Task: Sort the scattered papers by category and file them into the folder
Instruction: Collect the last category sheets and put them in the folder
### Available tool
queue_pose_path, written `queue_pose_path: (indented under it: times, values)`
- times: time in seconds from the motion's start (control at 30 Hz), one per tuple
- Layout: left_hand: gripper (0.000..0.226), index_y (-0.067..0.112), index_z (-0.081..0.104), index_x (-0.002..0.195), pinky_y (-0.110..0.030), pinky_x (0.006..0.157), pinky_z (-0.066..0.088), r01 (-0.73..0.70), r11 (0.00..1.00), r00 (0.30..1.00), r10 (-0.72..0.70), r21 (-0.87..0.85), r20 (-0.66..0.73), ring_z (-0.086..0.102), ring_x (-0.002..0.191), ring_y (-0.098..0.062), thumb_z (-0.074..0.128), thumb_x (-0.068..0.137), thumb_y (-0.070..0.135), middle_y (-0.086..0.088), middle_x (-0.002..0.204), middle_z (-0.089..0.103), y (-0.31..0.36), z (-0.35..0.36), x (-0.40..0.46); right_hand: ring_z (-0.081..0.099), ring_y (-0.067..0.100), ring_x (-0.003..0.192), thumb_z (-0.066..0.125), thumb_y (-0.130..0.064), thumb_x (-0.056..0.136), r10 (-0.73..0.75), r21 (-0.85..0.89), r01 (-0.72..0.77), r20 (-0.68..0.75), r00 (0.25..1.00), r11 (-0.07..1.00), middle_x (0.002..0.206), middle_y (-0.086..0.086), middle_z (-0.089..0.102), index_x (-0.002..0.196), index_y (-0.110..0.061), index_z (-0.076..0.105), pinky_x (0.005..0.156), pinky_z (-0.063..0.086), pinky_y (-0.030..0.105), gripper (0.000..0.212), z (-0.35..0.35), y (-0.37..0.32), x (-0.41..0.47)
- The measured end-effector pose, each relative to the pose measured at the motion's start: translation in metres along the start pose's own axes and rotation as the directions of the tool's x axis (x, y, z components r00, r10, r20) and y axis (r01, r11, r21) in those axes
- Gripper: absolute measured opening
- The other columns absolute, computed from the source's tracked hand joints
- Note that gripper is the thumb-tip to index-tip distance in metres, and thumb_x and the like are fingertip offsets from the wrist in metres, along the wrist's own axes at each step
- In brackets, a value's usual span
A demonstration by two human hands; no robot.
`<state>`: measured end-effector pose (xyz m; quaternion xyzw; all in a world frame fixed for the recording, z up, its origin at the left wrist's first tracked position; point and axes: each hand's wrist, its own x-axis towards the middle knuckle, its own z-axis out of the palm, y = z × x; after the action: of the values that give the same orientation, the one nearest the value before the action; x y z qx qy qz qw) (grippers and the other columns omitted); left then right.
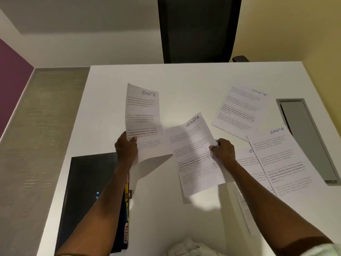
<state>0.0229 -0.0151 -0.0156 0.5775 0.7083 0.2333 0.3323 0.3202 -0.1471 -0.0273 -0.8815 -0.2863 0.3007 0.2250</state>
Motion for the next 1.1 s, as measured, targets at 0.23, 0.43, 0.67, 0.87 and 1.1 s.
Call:
queue_pose_path:
  times: [0.23, 0.43, 0.67, 0.87, 1.1]
  values:
    - [0.026, 0.003, 0.058, 0.124, -0.036, 0.08, 0.052, 0.097, 0.993, 0.991, -0.102, -0.061, -0.088, 0.064, 0.108, -0.035, 0.054, 0.1, 0.012, -0.016, 0.124, 0.064, 0.024, -0.035, -0.039, 0.062, 0.024, 0.07, 0.071, -0.02, 0.083, 0.047, 0.308, -0.036, -0.028, 0.999, 0.951, 0.086, 0.011, 0.068, 0.09, -0.007, 0.065, 0.057, 0.044, 0.026, 0.017, -0.053, 0.005, -0.018]
    - [0.026, 0.004, 0.063, 0.121, -0.029, 0.081, 0.044, 0.02, 0.987, 0.998, -0.011, -0.16, 0.06, 0.061, 0.098, -0.025, 0.059, 0.095, 0.006, -0.012, 0.116, 0.068, 0.048, -0.028, -0.079, 0.051, 0.012, 0.054, 0.069, -0.013, 0.087, 0.023, 0.536, -0.037, 0.033, 0.999, 0.844, 0.07, 0.004, 0.062, 0.076, -0.004, 0.06, 0.045, 0.039, 0.019, 0.017, -0.088, 0.002, -0.039]
    - [0.025, 0.019, 0.066, 0.116, -0.026, 0.081, 0.056, 0.197, 0.87, 0.845, 0.083, -0.453, 0.529, 0.072, 0.1, -0.017, 0.066, 0.093, 0.007, -0.003, 0.114, 0.073, 0.069, 0.009, -0.138, 0.059, 0.012, 0.068, 0.078, -0.026, 0.078, -0.057, 0.621, -0.036, 0.129, 0.99, 0.783, 0.085, 0.001, 0.068, 0.094, -0.008, 0.065, 0.057, 0.042, 0.021, 0.028, -0.092, 0.001, -0.057]
    - [0.022, 0.027, 0.071, 0.104, -0.022, 0.079, 0.054, 0.254, 0.908, 0.789, 0.005, -0.333, 0.615, 0.072, 0.094, -0.01, 0.054, 0.1, 0.04, 0.002, 0.106, 0.076, 0.083, 0.015, -0.175, 0.07, 0.017, 0.081, 0.077, -0.004, 0.077, -0.092, 0.618, -0.065, 0.219, 0.971, 0.784, 0.099, 0.007, 0.073, 0.1, -0.006, 0.067, 0.064, 0.052, 0.019, 0.025, -0.099, 0.005, -0.069]
    - [0.023, 0.018, 0.067, 0.114, -0.024, 0.084, 0.053, 0.038, 0.866, 0.945, 0.131, -0.499, 0.299, 0.07, 0.099, -0.017, 0.065, 0.095, 0.031, 0.01, 0.096, 0.074, 0.098, 0.005, -0.16, 0.066, 0.01, 0.084, 0.065, -0.008, 0.09, -0.324, 0.563, 0.261, 0.013, 0.946, 0.784, 0.087, -0.009, 0.066, 0.097, -0.006, 0.063, 0.058, 0.044, 0.004, 0.008, -0.091, -0.014, -0.09]
